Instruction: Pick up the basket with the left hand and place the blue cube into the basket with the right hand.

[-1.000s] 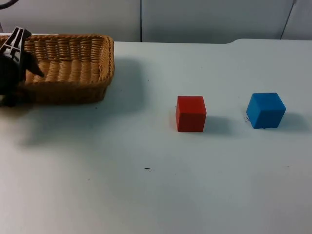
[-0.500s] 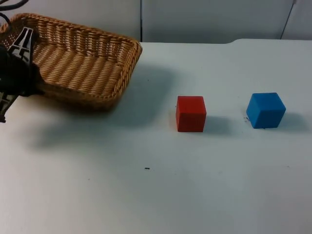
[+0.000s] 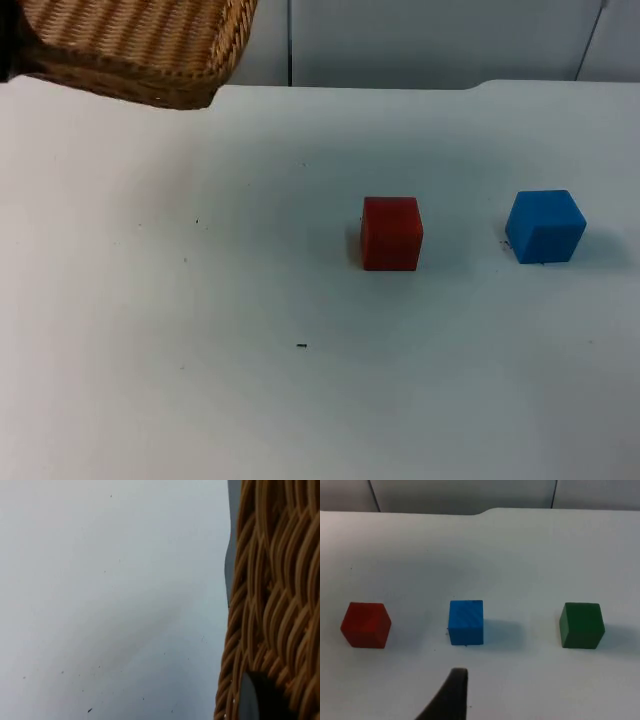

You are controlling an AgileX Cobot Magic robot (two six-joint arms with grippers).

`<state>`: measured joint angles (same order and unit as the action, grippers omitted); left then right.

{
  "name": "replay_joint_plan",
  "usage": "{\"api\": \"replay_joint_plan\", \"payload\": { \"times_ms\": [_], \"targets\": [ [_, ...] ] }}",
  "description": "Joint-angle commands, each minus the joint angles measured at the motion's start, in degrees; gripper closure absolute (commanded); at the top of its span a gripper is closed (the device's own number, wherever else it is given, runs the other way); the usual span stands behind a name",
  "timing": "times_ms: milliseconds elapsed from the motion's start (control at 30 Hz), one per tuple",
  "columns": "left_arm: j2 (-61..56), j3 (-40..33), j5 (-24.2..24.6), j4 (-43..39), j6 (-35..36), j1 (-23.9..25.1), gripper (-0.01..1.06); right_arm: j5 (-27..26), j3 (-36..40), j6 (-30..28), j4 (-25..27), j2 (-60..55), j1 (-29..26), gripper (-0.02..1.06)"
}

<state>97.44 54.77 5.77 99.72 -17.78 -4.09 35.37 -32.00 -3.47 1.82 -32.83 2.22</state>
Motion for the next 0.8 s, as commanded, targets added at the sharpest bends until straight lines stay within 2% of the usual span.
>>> {"api": "replay_joint_plan", "payload": {
  "times_ms": [0, 67, 133, 233, 367, 400, 533, 567, 667, 700, 767],
  "targets": [
    [-6.45, -5.77, -0.11, 0.23, 0.88, -0.37, 1.05, -0.15, -0.3, -0.43, 0.24, -0.09, 0.23, 0.0],
    [-8.3, -7.22, 0.53, -1.11, 0.07, -0.37, 1.05, -0.15, -0.3, -0.43, 0.24, -0.09, 0.23, 0.0],
    [-11.17, -10.12, 1.62, -8.57, -0.66, -0.27, 1.05, -0.02, -0.3, -0.43, 0.64, -0.09, 0.23, 0.0],
    [-12.86, -12.08, 4.04, -12.63, -0.94, -0.14, 1.05, 0.38, -0.3, -0.43, 1.63, -0.09, 0.23, 0.0],
    [-13.93, -12.46, 12.01, -25.18, -2.01, -0.14, 1.05, 0.79, -0.3, -0.43, 1.63, -0.09, 0.23, 0.0],
    [-13.93, -12.46, 12.01, -25.18, -2.01, -0.14, 1.05, 0.79, -0.3, -0.43, 1.63, -0.09, 0.23, 0.0],
    [-13.97, -12.46, 20.22, -40.74, 0.47, 2.13, 1.05, 1.91, -0.3, -0.59, 1.69, -0.09, 0.23, 0.0],
    [-13.97, -12.46, 20.22, -40.74, 0.47, 2.13, 1.05, 1.91, -0.3, -0.59, 1.69, -0.09, 0.23, 0.0],
    [-13.97, -11.72, 28.74, -49.43, 0.37, 6.88, 1.05, 2.65, -0.3, -1.13, 1.69, -0.09, 0.23, 0.0],
    [-13.97, -11.72, 28.74, -49.43, 0.37, 6.88, 1.05, 2.65, -0.3, -1.13, 1.69, -0.09, 0.23, 0.0],
    [-13.97, -10.42, 34.49, -55.41, -0.23, 10.68, 1.05, 2.61, -0.3, -2.15, 1.96, -0.09, 0.23, 0.0]
  ]
}}
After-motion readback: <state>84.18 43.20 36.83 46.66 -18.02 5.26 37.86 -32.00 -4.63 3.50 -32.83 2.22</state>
